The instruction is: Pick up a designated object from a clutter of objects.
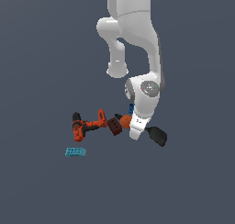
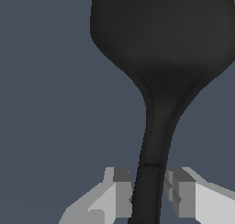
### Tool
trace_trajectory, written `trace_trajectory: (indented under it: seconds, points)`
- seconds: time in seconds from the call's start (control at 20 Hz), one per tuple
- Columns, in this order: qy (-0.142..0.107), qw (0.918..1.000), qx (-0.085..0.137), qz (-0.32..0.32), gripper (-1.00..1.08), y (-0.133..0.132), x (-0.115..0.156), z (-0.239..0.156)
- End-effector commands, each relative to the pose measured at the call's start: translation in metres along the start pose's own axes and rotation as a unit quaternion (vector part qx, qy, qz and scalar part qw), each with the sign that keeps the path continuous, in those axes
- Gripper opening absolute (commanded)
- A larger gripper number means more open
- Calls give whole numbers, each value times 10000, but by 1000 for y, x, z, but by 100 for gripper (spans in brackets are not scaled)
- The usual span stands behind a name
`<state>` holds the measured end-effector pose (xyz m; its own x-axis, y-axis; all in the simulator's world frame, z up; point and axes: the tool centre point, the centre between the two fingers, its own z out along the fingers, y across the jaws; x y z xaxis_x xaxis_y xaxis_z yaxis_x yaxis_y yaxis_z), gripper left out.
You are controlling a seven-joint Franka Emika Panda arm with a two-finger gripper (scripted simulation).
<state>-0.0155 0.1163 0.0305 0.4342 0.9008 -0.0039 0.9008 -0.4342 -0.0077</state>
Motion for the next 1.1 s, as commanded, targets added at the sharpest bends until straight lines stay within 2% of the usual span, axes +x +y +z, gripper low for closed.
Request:
trace_trajectory:
  seconds: [0.0, 0.4, 1.05]
  points:
    - [13, 10000, -25, 8, -100, 3, 2, -14]
    - [12, 10000, -27, 5, -100, 3, 10, -75]
    - [22, 10000, -26, 3, -100, 4, 30, -214]
